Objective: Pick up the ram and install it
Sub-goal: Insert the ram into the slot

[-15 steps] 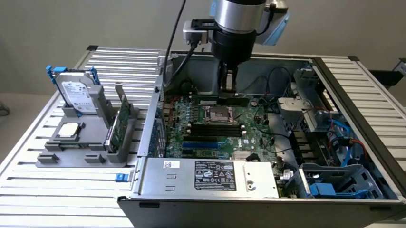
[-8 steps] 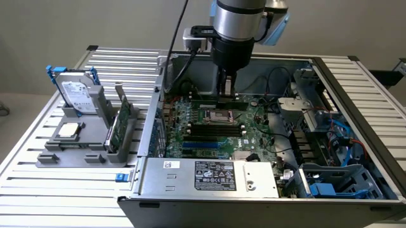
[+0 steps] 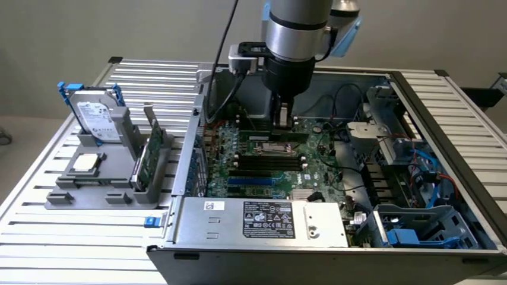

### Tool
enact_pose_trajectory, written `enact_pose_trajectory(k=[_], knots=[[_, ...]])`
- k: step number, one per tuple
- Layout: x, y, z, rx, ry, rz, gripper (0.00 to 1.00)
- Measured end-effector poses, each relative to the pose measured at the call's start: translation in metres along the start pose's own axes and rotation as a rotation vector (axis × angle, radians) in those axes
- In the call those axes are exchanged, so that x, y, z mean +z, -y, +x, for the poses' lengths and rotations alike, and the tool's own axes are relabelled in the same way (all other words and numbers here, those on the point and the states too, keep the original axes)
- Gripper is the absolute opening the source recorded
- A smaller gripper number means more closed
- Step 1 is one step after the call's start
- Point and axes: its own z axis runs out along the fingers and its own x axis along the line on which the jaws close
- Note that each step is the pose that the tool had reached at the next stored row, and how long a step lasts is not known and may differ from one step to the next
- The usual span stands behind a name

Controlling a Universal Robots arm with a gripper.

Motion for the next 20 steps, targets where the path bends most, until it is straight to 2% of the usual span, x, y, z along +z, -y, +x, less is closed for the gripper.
enact_pose_trajectory(k=[20], knots=[[0.0364,0.0015,0.0,0.015,0.0007,0.0001,0.15]])
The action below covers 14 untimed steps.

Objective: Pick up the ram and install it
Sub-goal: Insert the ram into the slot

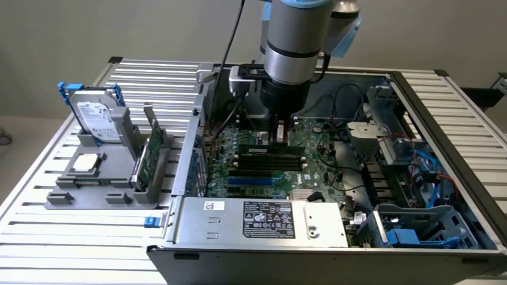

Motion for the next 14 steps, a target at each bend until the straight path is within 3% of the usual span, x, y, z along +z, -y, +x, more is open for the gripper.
enact_pose_trajectory(k=[14], knots=[[0.0253,0.0014,0.0,0.004,0.0,0.0,0.15]])
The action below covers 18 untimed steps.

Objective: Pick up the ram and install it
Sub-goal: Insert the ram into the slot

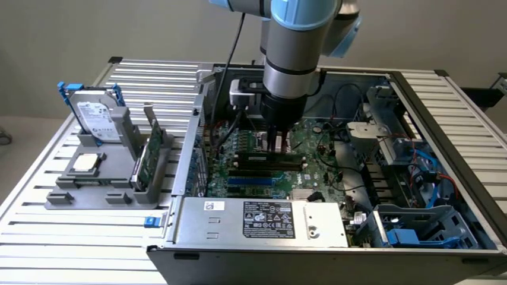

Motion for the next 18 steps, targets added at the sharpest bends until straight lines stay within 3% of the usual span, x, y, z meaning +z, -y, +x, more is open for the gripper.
enact_pose_trajectory(k=[18], knots=[[0.0038,0.0011,-0.0004,0.0,0.0,0.0012,0.15]])
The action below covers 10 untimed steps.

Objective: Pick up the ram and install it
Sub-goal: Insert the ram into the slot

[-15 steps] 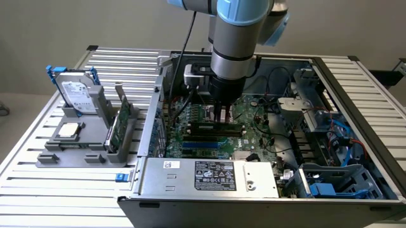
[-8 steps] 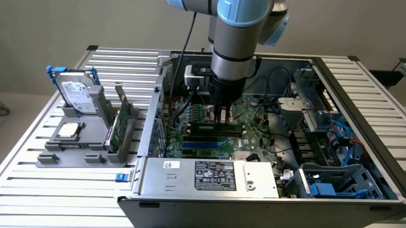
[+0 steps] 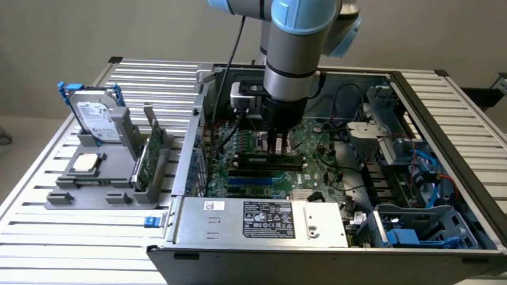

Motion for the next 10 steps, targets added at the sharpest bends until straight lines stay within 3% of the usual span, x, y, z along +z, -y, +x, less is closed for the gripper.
enact_pose_trajectory(k=[10], knots=[[0.0011,-0.0001,0.0,0.0,-0.0013,0.0087,0.15]])
